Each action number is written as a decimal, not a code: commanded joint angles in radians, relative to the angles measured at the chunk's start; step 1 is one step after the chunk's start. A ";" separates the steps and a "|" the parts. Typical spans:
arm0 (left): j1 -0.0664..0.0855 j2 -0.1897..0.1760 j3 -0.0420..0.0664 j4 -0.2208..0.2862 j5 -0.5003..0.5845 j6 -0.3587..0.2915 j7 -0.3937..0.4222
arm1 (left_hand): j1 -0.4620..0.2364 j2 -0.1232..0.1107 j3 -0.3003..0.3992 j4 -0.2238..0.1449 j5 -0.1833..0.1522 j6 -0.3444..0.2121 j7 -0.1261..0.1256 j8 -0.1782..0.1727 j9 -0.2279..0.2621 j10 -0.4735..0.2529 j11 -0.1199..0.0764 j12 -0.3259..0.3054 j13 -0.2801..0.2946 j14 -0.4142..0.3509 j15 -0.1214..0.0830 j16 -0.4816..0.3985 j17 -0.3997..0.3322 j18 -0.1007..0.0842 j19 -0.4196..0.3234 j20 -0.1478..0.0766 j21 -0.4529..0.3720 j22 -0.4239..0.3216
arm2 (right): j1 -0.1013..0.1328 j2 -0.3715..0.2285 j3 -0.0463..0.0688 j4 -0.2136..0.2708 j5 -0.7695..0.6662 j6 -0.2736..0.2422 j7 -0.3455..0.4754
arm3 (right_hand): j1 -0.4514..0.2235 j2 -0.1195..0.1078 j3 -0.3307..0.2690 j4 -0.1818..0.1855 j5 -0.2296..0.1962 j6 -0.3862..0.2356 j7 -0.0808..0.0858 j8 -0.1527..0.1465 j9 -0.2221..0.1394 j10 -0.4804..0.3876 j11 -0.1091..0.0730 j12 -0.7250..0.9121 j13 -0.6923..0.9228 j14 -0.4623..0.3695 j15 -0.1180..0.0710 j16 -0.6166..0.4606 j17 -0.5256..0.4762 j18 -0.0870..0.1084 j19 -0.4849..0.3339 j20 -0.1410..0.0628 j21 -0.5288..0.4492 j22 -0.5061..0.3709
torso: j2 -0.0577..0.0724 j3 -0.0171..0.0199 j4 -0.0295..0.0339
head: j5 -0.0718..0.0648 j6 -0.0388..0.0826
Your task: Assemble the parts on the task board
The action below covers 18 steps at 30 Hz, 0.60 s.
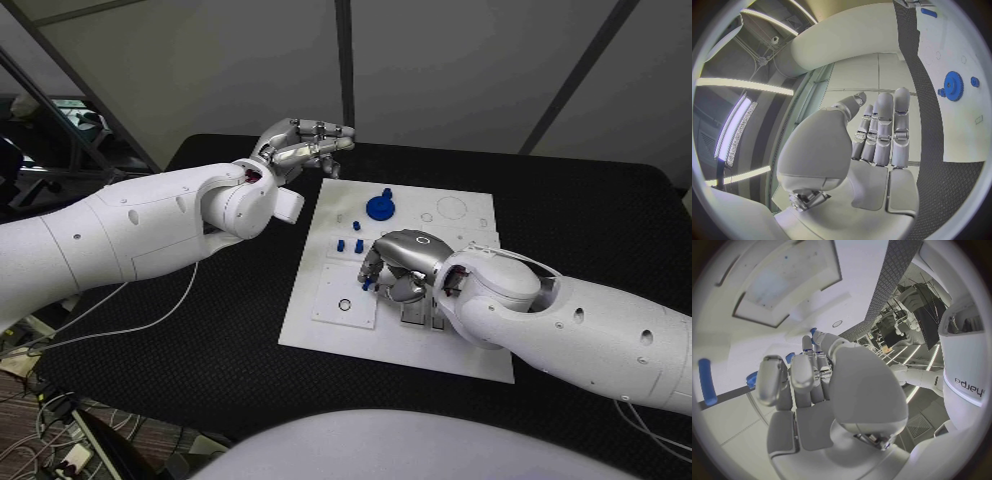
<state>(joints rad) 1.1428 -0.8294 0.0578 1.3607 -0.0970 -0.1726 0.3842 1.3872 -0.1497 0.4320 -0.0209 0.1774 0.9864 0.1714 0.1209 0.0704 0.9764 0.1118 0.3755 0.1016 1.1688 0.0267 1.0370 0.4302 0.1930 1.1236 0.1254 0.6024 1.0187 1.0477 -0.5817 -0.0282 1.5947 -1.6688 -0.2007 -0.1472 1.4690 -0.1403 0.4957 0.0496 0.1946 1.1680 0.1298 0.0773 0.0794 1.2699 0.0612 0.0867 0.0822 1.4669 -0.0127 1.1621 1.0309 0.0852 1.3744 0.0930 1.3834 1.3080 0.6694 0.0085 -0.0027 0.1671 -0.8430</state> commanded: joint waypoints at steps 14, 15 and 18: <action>0.002 0.004 0.001 -0.002 0.004 0.018 0.003 | -0.005 0.004 -0.003 -0.001 0.006 -0.001 0.004 0.003 -0.001 -0.006 0.000 0.006 -0.001 -0.009 0.001 -0.007 -0.002 -0.010 -0.010 0.000 -0.002 -0.001 | -0.004 0.015 -0.020 0.000 -0.032 0.033 -0.026 | -0.023 -0.001 -0.009 -0.005 0.005 -0.005 0.010 -0.001 0.000 -0.010 0.006 -0.007 0.001 0.025 -0.002 0.008 -0.004 -0.018 0.002 0.000 0.005 0.001 | 0.000 -0.0002 -0.0001 | -0.001 -0.003; 0.002 0.004 0.001 -0.002 0.004 0.019 0.003 | -0.005 0.004 -0.003 -0.001 0.006 -0.001 0.004 0.003 -0.001 -0.006 0.000 0.006 -0.001 -0.009 0.001 -0.007 -0.002 -0.010 -0.010 0.000 -0.002 -0.001 | -0.004 0.015 -0.021 0.000 -0.033 0.033 -0.027 | -0.031 -0.004 -0.012 -0.003 0.009 -0.010 0.011 -0.004 -0.001 -0.017 0.008 -0.011 0.000 0.024 0.000 0.007 -0.007 -0.018 -0.001 0.001 0.004 -0.001 | -0.001 -0.0003 -0.0002 | 0.000 -0.004; 0.002 0.004 0.001 -0.002 0.004 0.019 0.003 | -0.005 0.004 -0.003 -0.001 0.006 -0.001 0.004 0.003 -0.001 -0.006 0.000 0.006 -0.001 -0.009 0.001 -0.007 -0.002 -0.010 -0.010 0.000 -0.002 -0.001 | -0.005 0.014 -0.022 0.000 -0.033 0.023 -0.030 | -0.050 -0.013 -0.020 0.002 0.024 -0.027 0.017 -0.011 -0.005 -0.051 0.017 -0.025 -0.009 0.021 0.007 0.004 -0.015 -0.015 -0.010 0.006 -0.004 -0.011 | -0.001 -0.0002 -0.0009 | 0.000 -0.004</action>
<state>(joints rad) 1.1428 -0.8265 0.0578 1.3585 -0.0969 -0.1669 0.3827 1.3872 -0.1497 0.4319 -0.0209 0.1774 0.9864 0.1714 0.1209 0.0704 0.9765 0.1118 0.3755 0.1016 1.1684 0.0270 1.0370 0.4302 0.1930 1.1236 0.1254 0.6024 1.0189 1.0473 -0.5669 -0.0439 1.5951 -1.6925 -0.1949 -0.1645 1.4301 -0.1529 0.4815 0.0527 0.2140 1.1500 0.1470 0.0715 0.0782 1.2348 0.0770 0.0711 0.0808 1.4669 -0.0127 1.1672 1.0189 0.0853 1.3717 0.0956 1.3833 1.3016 0.6691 0.0085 -0.0030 0.1663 -0.8469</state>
